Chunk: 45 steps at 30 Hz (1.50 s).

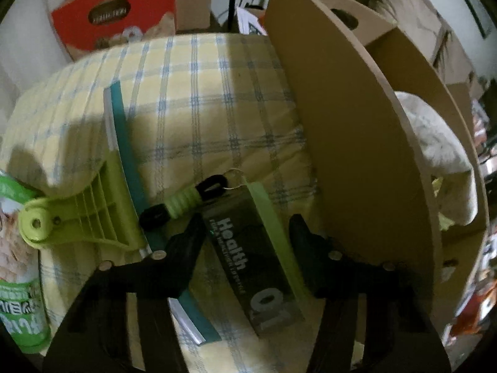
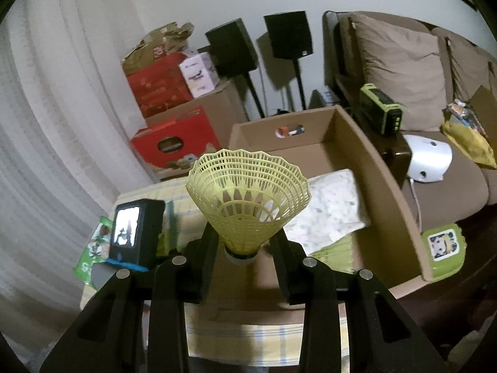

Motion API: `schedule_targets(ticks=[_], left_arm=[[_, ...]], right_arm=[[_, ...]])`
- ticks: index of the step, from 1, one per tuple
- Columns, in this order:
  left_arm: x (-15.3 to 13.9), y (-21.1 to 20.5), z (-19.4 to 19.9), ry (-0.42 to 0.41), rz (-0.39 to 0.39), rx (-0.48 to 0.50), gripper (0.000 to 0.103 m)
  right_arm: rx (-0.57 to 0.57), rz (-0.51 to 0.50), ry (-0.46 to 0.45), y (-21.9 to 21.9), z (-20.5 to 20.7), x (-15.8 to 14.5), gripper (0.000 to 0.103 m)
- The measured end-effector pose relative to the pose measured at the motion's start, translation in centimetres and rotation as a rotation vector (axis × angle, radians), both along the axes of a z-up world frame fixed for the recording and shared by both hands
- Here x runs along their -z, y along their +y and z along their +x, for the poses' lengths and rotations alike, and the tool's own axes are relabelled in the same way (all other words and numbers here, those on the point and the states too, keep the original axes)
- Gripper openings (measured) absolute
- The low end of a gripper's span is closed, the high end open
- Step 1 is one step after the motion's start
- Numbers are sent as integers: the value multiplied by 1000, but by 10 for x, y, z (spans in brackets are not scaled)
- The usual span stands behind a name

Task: Organize objects
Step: 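Grasp the green 'Health' container with the left gripper while the right holds the shuttlecock, then lower the container and shuttlecock into the cardboard box and open both grippers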

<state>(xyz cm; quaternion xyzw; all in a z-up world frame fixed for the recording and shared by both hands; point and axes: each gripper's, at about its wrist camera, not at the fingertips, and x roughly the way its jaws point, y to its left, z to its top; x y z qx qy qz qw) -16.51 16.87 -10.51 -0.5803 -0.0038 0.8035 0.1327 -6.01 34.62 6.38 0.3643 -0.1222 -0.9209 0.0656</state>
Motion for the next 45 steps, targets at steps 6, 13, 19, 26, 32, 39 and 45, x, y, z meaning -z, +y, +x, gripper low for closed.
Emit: schedule_targets(ticks=[6, 13, 19, 26, 32, 39, 45], left_arm=[[-3, -15, 1, 3, 44, 1, 43], [-26, -26, 0, 51, 79, 8, 41], [-45, -38, 11, 84, 141, 2, 40], [-75, -43, 24, 164, 183, 16, 40], [-109, -40, 38, 247, 209, 36, 40], [-156, -22, 57, 339, 231, 93, 40], [-174, 2, 65, 372, 230, 141, 40]], right_arm=[[51, 21, -4, 20, 5, 2, 34], [105, 28, -25, 44, 11, 9, 34], [124, 25, -33, 53, 13, 13, 34], [129, 28, -35, 55, 13, 13, 34], [127, 38, -26, 56, 16, 13, 34], [125, 74, -8, 51, 19, 7, 34], [135, 81, 6, 54, 22, 0, 34]])
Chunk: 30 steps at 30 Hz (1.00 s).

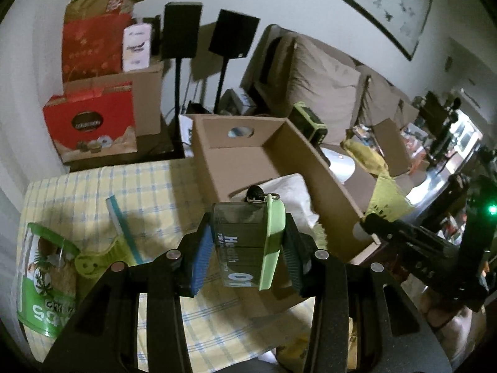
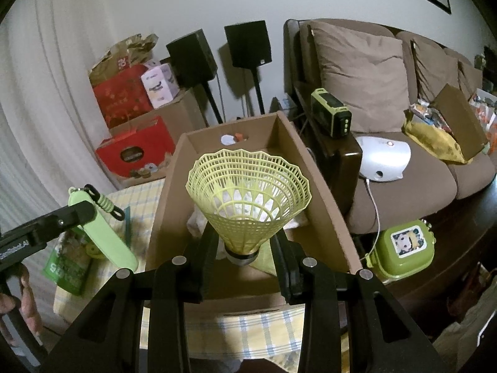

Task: Organize objects
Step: 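Lower the container and shuttlecock into the cardboard box and open both grippers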

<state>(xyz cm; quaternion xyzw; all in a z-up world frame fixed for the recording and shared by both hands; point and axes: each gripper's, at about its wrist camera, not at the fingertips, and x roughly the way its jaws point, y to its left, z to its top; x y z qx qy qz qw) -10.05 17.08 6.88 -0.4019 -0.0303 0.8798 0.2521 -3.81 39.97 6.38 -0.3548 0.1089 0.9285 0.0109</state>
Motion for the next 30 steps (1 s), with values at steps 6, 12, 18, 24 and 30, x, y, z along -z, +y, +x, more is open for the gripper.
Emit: schedule_targets(ticks=[6, 12, 18, 24, 30], left_arm=[[-5, 28, 0, 10, -16, 29, 40], [3, 59, -4, -4, -40, 66, 40], [22, 84, -11, -30, -74, 89, 39], [45, 98, -21, -54, -124, 91, 40], [62, 106, -36, -75, -162, 78, 40]], right_arm=[[13, 16, 3, 9, 4, -3, 34], [42, 54, -55, 20, 0, 6, 34], [43, 62, -114, 28, -7, 27, 34], [49, 59, -155, 36, -18, 48, 34], [52, 59, -186, 40, -26, 63, 35]])
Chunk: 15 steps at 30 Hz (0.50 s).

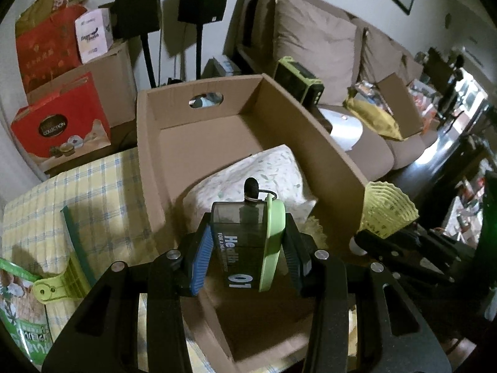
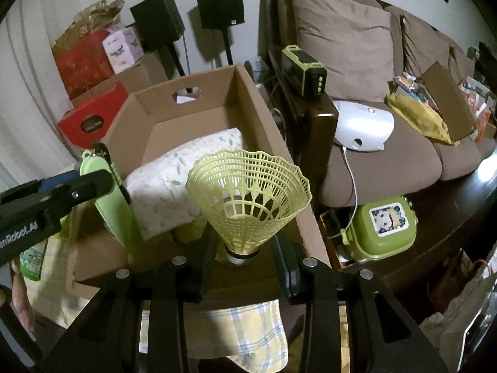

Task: Organize objects
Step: 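Lower the container and shuttlecock into the cardboard box and open both grippers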

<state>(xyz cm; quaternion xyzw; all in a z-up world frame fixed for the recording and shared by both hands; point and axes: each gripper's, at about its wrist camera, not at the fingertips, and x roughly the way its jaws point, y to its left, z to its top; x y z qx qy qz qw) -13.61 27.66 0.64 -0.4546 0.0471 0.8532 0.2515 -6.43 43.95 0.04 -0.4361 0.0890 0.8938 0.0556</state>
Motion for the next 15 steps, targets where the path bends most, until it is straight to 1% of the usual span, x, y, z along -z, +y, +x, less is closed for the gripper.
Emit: schedule_targets(ticks=[5, 7, 8, 9, 10, 12, 13, 15], left_arm=[[15, 10, -24, -30, -28, -15, 40], [20, 11, -31, -43, -39, -21, 41], [21, 11, -34, -49, -43, -25, 47], [22, 10, -35, -53, -43, -29, 60], [21, 7, -36, -57, -32, -33, 64], [17, 1, -35, -63, 7, -34, 66], [14, -2, -34, -59, 9, -37, 66], [7, -8, -31, -43, 7, -40, 68]], right_arm=[[5, 5, -17, 2, -10, 10, 37], [5, 2, -26, 3, -12, 13, 43], [2, -5, -25, 4, -12, 14, 44], [-2, -12, -23, 4, -12, 13, 48], [-10, -22, -18, 4, -12, 12, 52], [-15, -16, -5, 2, -10, 9, 55], [-14, -6, 2, 0, -10, 7, 58], [-14, 1, 19, -3, -9, 3, 60]])
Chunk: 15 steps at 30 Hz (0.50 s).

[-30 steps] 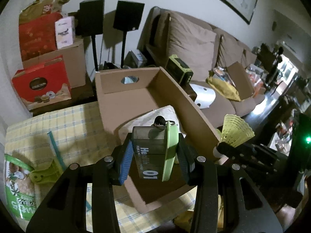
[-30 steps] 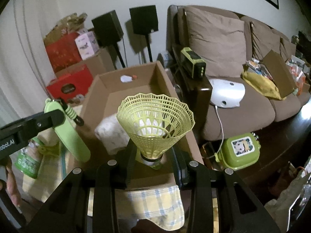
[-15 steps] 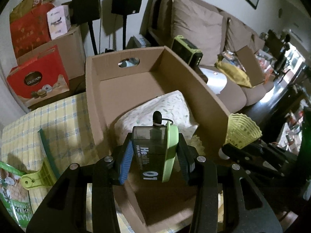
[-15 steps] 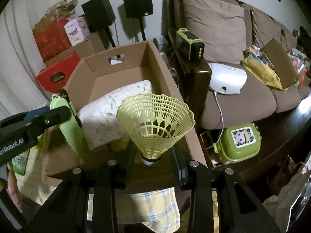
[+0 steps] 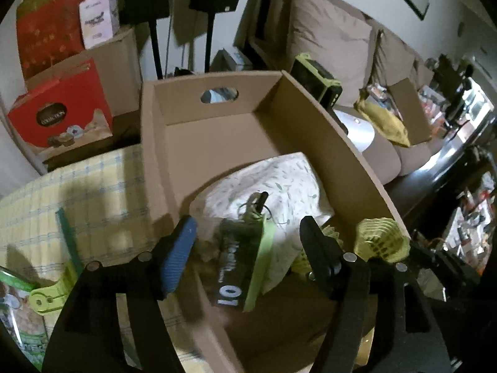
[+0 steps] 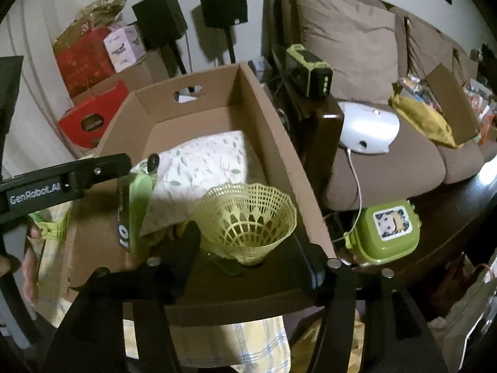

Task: Organize objects
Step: 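Lower the container and shuttlecock into the cardboard box and open both grippers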

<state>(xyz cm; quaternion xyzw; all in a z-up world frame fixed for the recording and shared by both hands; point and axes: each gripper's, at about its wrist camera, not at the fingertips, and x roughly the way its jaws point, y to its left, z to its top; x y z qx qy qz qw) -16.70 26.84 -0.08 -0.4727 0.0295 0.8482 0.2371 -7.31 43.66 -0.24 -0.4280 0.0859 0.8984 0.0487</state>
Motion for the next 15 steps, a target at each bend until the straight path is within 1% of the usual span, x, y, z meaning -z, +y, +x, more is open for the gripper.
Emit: schedule_targets(ticks=[4, 5, 6, 8, 12, 15], left_arm=[[-14, -14, 10, 20, 6, -7, 69], [-17, -18, 13, 23, 14, -9, 73], [-21, -22, 16, 27, 20, -11, 81], [-27, -30, 24, 42, 40, -14, 85], [-34, -43, 37, 55, 43, -20, 88], [-36, -55, 45, 46, 46, -31, 89]], right_arm=[[2, -12, 47, -3, 5, -13, 62], [2, -12, 58, -5, 6, -18, 62], [-1, -11, 66, -6, 7, -21, 63], [-11, -11, 82, -11, 9, -29, 64], [-31, 2, 112, -24, 14, -41, 69], [-35, 9, 129, -31, 17, -49, 73]])
